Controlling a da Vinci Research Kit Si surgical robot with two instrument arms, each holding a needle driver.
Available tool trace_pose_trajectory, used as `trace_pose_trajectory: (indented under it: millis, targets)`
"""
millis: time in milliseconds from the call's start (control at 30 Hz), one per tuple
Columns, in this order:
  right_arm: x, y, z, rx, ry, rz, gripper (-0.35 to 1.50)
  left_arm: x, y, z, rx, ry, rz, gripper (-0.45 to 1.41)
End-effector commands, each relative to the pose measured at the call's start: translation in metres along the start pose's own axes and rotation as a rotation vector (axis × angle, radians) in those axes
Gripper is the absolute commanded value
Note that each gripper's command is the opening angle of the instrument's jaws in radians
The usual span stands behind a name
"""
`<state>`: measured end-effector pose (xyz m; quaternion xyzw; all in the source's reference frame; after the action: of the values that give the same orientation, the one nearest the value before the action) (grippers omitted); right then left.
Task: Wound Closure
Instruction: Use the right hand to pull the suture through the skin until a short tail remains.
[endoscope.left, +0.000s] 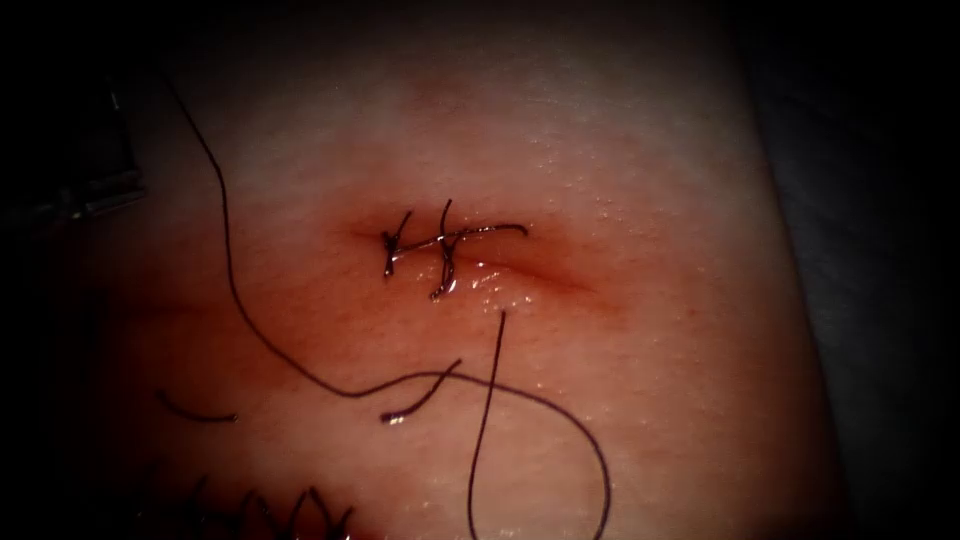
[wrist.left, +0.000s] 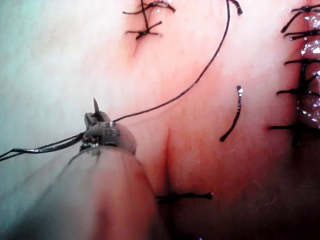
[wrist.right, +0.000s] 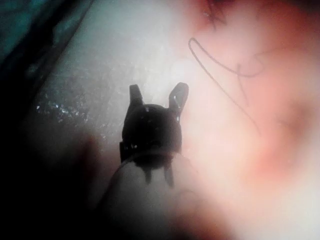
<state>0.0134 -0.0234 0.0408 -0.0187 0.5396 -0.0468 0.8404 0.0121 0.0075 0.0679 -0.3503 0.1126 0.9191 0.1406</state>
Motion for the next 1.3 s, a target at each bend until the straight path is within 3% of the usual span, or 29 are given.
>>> trace_pose_trajectory:
  millis: [33, 233, 467, 600, 933, 1133, 1233, 1300]
  targets:
    - [-0.0019, 0.0011, 0.0026, -0.02, -0.017, -0.009, 1.2, 0.0, 0.0002, 0.0008, 0.001, 0.0, 0.0, -0.45]
    - [-0.0081, 0.0046, 0.0088, -0.109, -0.09, -0.044, 1.33, 0.0, 0.0002, 0.0007, 0.001, 0.001, 0.0, -0.45]
    - [-0.0128, 0.0065, 0.0145, -0.08, -0.088, -0.049, 1.28, 0.0, 0.0002, 0.0008, 0.002, 0.0, 0.0, -0.45]
    - [-0.0138, 0.0068, 0.0164, -0.081, -0.079, -0.052, 1.25, 0.0, 0.0002, 0.0008, 0.002, 0.0, 0.0, -0.45]
    - [-0.0135, 0.0061, 0.0224, -0.041, -0.066, -0.065, 1.2, 0.0001, 0.0004, 0.0007, 0.003, -0.001, 0.0, -0.45]
    - [-0.0145, 0.0059, 0.0235, -0.031, -0.077, -0.074, 1.13, 0.0001, 0.0004, 0.0006, 0.004, -0.002, 0.0, -0.45]
    - [-0.0145, 0.0059, 0.0235, -0.018, -0.074, -0.074, 0.94, 0.0001, 0.0004, 0.0006, 0.004, -0.002, 0.0, -0.45]
    - [-0.0145, 0.0058, 0.0234, 0.026, -0.077, -0.073, 0.04, 0.0001, 0.0004, 0.0006, 0.004, -0.002, 0.0, -0.45]
